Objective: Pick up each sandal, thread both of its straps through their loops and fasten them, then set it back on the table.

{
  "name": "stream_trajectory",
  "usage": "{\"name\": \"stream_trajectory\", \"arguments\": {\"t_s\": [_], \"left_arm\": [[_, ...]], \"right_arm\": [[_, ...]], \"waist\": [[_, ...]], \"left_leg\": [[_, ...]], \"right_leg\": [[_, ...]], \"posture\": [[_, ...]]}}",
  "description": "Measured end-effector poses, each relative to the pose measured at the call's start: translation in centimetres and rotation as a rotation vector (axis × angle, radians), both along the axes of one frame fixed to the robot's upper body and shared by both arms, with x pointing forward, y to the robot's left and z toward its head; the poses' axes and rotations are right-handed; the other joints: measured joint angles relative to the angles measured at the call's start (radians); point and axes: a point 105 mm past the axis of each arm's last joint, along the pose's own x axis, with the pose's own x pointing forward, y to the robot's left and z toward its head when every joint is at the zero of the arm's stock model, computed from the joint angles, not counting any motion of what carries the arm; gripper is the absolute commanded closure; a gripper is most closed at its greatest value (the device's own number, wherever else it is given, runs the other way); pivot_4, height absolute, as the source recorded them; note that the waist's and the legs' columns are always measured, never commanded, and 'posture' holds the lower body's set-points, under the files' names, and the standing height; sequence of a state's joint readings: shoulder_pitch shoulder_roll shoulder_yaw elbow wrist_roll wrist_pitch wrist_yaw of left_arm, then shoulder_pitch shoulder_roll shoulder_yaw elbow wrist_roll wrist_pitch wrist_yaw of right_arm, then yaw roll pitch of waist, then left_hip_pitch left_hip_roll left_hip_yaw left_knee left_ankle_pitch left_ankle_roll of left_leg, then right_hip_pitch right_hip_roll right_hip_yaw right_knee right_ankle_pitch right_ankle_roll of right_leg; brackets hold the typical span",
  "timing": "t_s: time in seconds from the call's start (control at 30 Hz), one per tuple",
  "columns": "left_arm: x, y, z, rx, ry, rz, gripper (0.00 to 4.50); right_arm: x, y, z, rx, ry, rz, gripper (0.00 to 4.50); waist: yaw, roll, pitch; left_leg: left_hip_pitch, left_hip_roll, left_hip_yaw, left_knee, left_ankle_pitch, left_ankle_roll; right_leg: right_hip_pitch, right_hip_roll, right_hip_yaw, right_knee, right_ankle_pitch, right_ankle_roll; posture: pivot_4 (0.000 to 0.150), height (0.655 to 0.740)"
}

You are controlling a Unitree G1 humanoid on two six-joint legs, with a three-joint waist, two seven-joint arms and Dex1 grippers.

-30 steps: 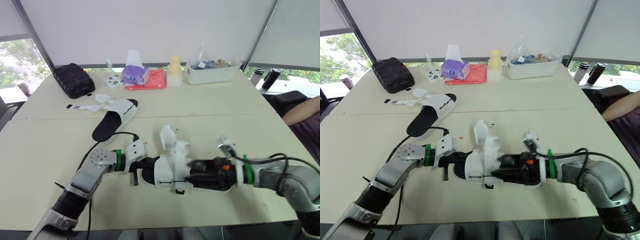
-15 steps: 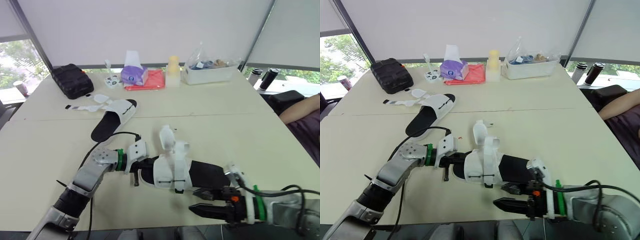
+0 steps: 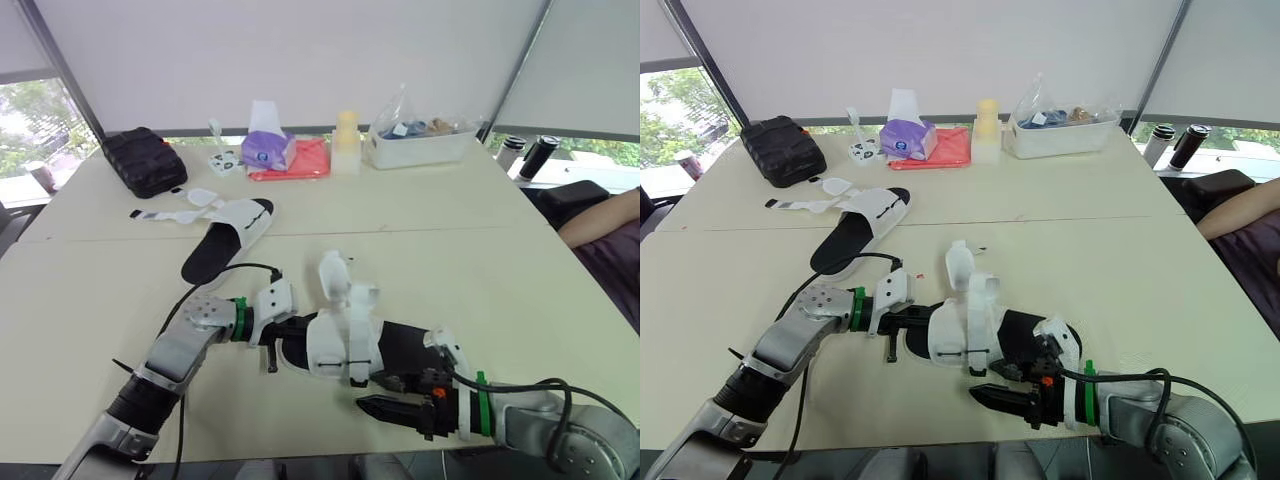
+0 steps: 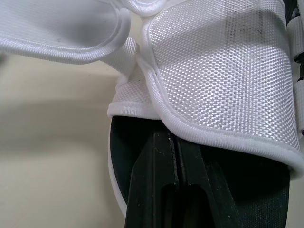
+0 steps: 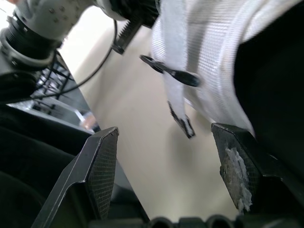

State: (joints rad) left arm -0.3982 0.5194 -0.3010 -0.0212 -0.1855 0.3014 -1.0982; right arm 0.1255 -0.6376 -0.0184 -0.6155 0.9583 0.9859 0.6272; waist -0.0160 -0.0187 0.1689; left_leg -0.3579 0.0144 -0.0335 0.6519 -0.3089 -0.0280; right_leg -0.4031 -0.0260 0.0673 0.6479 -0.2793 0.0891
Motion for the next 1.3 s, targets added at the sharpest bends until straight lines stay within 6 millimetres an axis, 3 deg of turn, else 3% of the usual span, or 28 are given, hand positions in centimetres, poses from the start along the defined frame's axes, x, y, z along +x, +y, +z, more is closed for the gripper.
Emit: {"name": "stream_trajectory", "arguments": {"t_s": [0.03, 0.07, 0.23, 0.4, 0.57, 0.87, 1.17, 1.3], "left_arm": [[0.0, 0.0, 0.0, 0.0, 0.0, 0.001, 4.5], [0.0, 0.0, 0.0, -0.001, 0.001, 0.002, 4.5], [-0.1, -0.2, -0.1, -0.008, 0.0, 0.004, 4.5], [-0.1, -0.2, 0.0, -0.009, -0.003, 0.003, 4.5], [-0.1, -0.3, 0.0, -0.009, -0.005, 0.002, 4.5], [-0.1, -0.3, -0.1, -0.008, -0.004, -0.002, 4.5], [-0.2, -0.6, -0.2, -0.008, -0.005, -0.027, 4.5], [-0.1, -0.7, -0.2, -0.009, 0.0, -0.03, 4.5]], "right_arm": [[0.0, 0.2, -0.1, 0.016, 0.013, -0.003, 1.68], [0.2, 0.4, 0.0, 0.031, 0.018, -0.011, 1.91], [0.4, 0.9, 0.3, 0.064, 0.026, -0.027, 4.48], [-0.6, 0.5, -0.6, 0.044, 0.091, -0.02, 4.48], [-3.8, -0.3, -1.8, -0.002, 0.227, 0.079, 4.48], [-7.8, -0.1, -0.9, 0.069, 0.36, 0.187, 4.48], [-9.2, -0.9, -0.2, 0.129, 0.365, 0.175, 4.48], [-8.2, -1.2, 0.8, 0.166, 0.306, 0.172, 4.48]], "waist": [[-0.001, 0.0, 0.0], [-0.001, 0.0, 0.0], [0.002, 0.0, 0.0], [0.002, 0.0, 0.0], [0.002, 0.0, 0.0], [0.003, 0.0, 0.0], [0.004, -0.001, -0.001], [0.005, -0.002, 0.0]], "left_leg": [[0.0, 0.0, 0.0, 0.0, 0.0, 0.0], [0.0, 0.0, 0.0, 0.0, 0.0, 0.0], [-0.001, 0.0, 0.0, 0.0, 0.0, 0.0], [0.0, 0.0, 0.0, 0.0, 0.0, 0.0], [-0.001, 0.0, 0.0, 0.0, 0.0, 0.0], [-0.001, 0.0, 0.0, 0.0, 0.0, 0.0], [-0.001, -0.001, 0.0, 0.0, 0.0, 0.0], [0.0, -0.001, 0.0, 0.0, 0.0, 0.0]], "right_leg": [[0.0, 0.0, 0.0, 0.0, 0.0, 0.0], [0.0, 0.0, 0.0, 0.0, 0.0, 0.0], [0.0, 0.0, 0.0, 0.0, 0.0, 0.0], [0.0, -0.001, 0.0, 0.0, 0.0, 0.0], [0.0, 0.0, 0.0, 0.0, 0.0, 0.0], [0.0, 0.0, 0.0, 0.0, 0.0, 0.0], [0.0, 0.0, 0.0, -0.001, -0.001, 0.001], [0.001, -0.001, 0.0, -0.001, -0.001, 0.001]], "posture": [[0.15, 0.74], [0.15, 0.74], [0.15, 0.74], [0.15, 0.74], [0.15, 0.74], [0.15, 0.74], [0.15, 0.74], [0.15, 0.74]]}}
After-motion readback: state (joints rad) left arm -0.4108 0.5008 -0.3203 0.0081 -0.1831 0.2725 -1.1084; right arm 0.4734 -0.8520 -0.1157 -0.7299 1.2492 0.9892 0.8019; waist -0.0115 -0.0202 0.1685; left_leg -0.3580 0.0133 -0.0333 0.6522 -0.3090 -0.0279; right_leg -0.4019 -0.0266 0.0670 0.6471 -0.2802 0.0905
